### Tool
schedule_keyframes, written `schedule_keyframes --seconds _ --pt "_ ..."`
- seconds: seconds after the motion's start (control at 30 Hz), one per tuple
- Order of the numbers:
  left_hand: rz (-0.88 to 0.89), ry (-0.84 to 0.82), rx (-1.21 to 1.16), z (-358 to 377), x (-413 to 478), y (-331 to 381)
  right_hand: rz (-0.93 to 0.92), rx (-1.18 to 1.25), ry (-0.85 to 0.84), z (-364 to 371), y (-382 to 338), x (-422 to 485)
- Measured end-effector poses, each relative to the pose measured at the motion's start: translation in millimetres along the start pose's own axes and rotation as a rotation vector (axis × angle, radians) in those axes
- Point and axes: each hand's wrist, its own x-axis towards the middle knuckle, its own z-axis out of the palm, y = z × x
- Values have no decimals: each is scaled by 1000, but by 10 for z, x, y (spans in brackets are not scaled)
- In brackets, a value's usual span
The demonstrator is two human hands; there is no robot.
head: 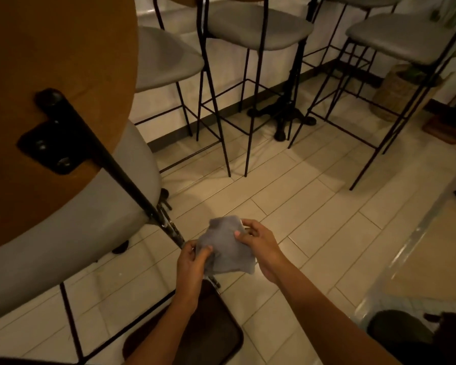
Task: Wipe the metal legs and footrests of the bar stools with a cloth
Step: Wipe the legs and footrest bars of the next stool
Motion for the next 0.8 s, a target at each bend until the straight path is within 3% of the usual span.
schedule_keyframes --seconds 0.43,0.8 --pt "86 74 69 476 666 177 39 -125 -232 -142 -288 1097" --pt "182 357 125 761 1244 184 35 -292 -460 -53 -602 1877"
